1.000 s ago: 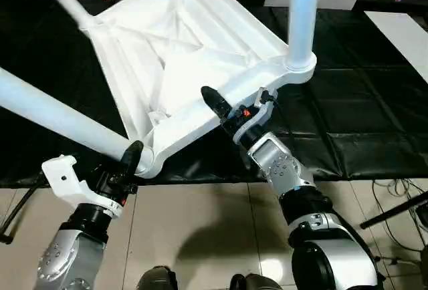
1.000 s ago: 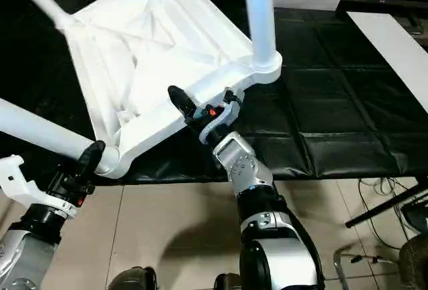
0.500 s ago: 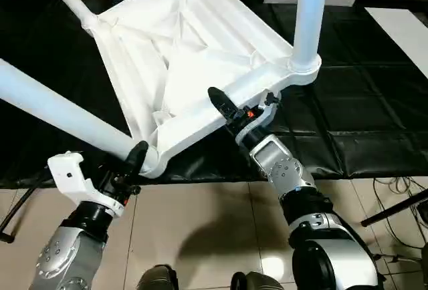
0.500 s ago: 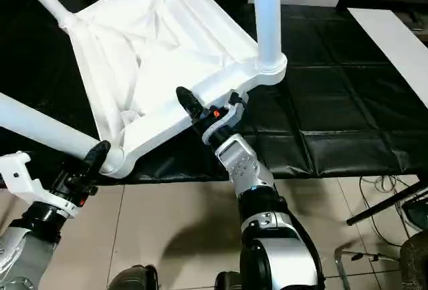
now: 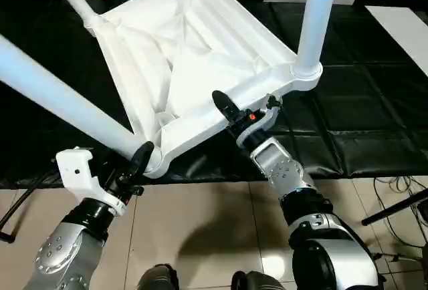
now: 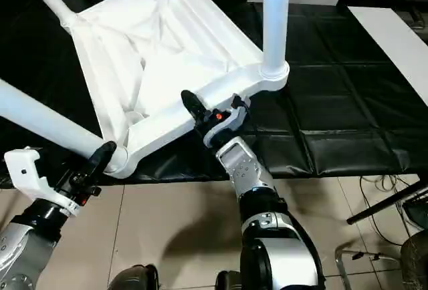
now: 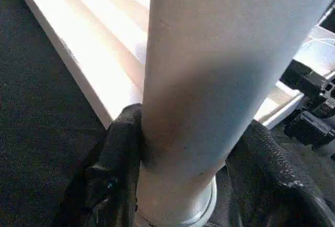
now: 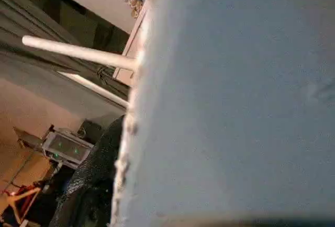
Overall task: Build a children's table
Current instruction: Flip table
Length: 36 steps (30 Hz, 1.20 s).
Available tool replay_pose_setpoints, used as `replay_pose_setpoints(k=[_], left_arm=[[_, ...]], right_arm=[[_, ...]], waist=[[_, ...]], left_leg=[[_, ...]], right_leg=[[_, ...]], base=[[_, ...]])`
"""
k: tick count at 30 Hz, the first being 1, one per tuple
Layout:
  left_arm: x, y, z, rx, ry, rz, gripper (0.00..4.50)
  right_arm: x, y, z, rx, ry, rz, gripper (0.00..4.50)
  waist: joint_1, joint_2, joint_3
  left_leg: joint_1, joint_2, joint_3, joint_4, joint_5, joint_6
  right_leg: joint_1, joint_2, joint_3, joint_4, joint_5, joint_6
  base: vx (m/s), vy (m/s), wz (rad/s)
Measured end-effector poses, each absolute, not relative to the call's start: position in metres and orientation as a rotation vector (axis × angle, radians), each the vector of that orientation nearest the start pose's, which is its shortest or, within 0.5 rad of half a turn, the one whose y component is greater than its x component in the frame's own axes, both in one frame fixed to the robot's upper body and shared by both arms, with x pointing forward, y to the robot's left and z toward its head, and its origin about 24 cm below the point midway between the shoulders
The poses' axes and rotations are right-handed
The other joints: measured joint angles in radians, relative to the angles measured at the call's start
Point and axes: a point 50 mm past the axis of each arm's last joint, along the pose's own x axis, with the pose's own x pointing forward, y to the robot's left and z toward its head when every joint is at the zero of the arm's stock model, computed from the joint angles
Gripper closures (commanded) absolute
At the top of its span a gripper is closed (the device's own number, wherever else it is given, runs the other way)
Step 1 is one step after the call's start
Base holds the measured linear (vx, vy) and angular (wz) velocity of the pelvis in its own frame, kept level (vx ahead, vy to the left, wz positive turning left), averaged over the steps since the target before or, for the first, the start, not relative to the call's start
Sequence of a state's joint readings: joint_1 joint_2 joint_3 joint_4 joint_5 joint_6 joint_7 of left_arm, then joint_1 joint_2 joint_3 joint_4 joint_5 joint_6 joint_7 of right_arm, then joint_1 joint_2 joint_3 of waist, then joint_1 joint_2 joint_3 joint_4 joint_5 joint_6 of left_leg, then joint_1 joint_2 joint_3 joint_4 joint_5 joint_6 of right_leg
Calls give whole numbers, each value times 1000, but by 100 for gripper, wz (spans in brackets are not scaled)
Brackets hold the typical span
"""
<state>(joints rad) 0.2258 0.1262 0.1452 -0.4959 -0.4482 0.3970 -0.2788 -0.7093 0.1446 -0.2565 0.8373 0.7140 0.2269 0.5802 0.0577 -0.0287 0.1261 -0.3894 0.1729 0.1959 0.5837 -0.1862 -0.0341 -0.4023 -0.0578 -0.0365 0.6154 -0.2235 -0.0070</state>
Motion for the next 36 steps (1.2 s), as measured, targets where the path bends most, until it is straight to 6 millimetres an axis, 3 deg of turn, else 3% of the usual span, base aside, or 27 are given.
replay_pose_setpoints(k=[9,15,19,34,36], left_arm=[[203,183,81,-258,54,-281,178],[199,185,80,-258,66,-320,178],[199,183,80,-272,55,-327,178],[220,167,78,-272,4,-402,178],[226,166,77,-258,3,-434,178]], right_arm=[[355,-53,65,1037,159,628,229],[363,-50,80,1020,133,648,237],[366,-49,86,1002,114,657,242],[366,-66,87,1017,37,571,248],[364,-71,82,1033,31,540,248]], waist=[[-6,0,0],[-23,0,0],[-23,0,0],[14,3,-1],[21,10,0]], left_leg=[[0,0,0,2,0,0],[0,1,1,3,0,1],[1,1,1,5,1,1],[-2,1,0,12,5,3],[-2,2,-1,13,5,3]], right_leg=[[0,0,0,2,1,-1],[0,0,0,3,1,-2],[0,0,0,6,1,-2],[-1,-1,-1,14,3,-5],[-1,-1,-2,14,3,-6]], base=[[0,0,0],[0,0,0],[0,0,0],[0,0,0],[0,0,0]])
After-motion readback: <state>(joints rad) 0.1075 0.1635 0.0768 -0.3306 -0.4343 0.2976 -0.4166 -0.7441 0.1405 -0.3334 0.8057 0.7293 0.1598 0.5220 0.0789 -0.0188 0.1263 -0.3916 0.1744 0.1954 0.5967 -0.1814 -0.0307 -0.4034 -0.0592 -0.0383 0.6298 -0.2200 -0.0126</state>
